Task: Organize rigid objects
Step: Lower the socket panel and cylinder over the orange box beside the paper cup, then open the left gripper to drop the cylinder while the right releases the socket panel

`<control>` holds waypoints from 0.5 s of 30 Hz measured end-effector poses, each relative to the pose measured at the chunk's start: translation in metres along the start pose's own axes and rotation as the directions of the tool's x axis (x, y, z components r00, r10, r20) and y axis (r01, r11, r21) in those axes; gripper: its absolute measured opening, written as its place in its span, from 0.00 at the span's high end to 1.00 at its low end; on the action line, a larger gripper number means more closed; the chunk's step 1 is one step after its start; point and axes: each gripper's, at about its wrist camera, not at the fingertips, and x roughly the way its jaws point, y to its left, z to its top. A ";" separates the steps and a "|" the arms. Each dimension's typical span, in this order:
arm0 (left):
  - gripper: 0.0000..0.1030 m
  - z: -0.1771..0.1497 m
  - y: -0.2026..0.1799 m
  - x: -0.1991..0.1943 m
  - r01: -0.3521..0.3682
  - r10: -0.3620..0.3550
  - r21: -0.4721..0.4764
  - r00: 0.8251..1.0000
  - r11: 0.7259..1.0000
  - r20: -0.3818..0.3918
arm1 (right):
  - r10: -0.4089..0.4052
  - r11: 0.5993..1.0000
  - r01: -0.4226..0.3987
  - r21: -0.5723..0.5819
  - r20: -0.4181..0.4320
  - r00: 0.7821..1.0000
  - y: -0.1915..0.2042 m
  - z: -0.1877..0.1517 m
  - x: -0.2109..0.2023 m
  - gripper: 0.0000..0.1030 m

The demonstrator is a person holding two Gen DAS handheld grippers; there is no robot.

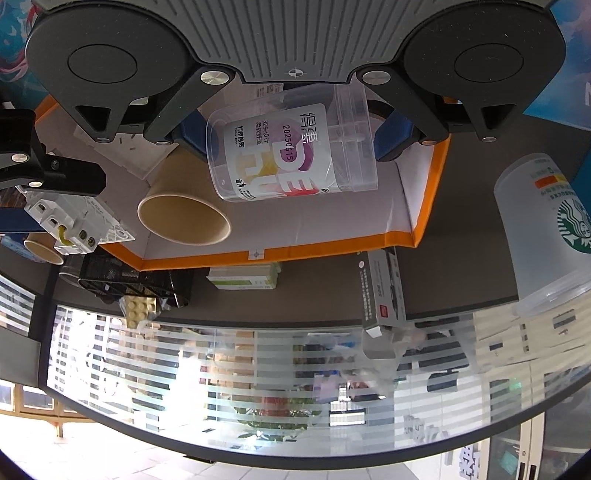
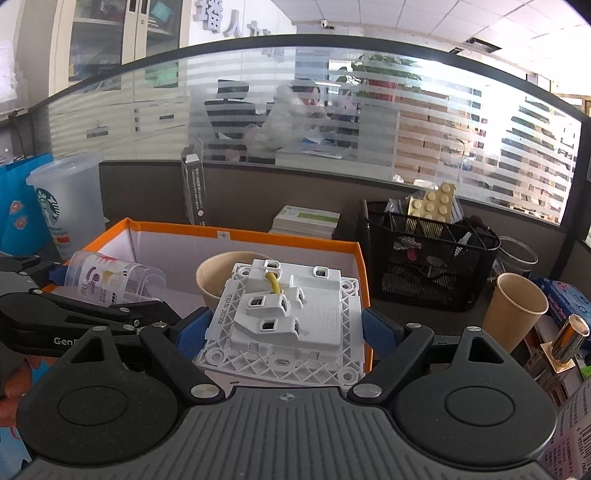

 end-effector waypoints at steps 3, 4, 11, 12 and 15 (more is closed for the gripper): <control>0.10 -0.001 -0.001 0.005 -0.001 0.001 0.004 1.000 1.000 -0.009 | -0.002 1.000 0.002 0.000 -0.007 1.000 -0.001 -0.001 0.003 0.17; 0.10 -0.002 -0.002 0.006 -0.007 0.007 0.013 1.000 1.000 -0.008 | -0.002 1.000 0.002 0.001 -0.010 1.000 -0.002 -0.001 0.004 0.17; 0.10 -0.003 -0.009 0.011 -0.018 0.019 0.035 1.000 0.999 -0.010 | -0.029 0.999 0.028 -0.025 -0.011 1.000 0.001 -0.002 0.011 0.17; 0.10 -0.004 -0.010 0.011 -0.022 0.022 0.038 1.000 0.999 -0.009 | -0.038 0.999 0.037 -0.039 -0.010 0.999 0.003 -0.003 0.012 0.17; 0.10 -0.004 -0.011 0.012 -0.024 0.024 0.040 1.000 0.999 -0.009 | -0.041 0.997 0.040 -0.064 -0.007 0.999 0.007 -0.005 0.014 0.17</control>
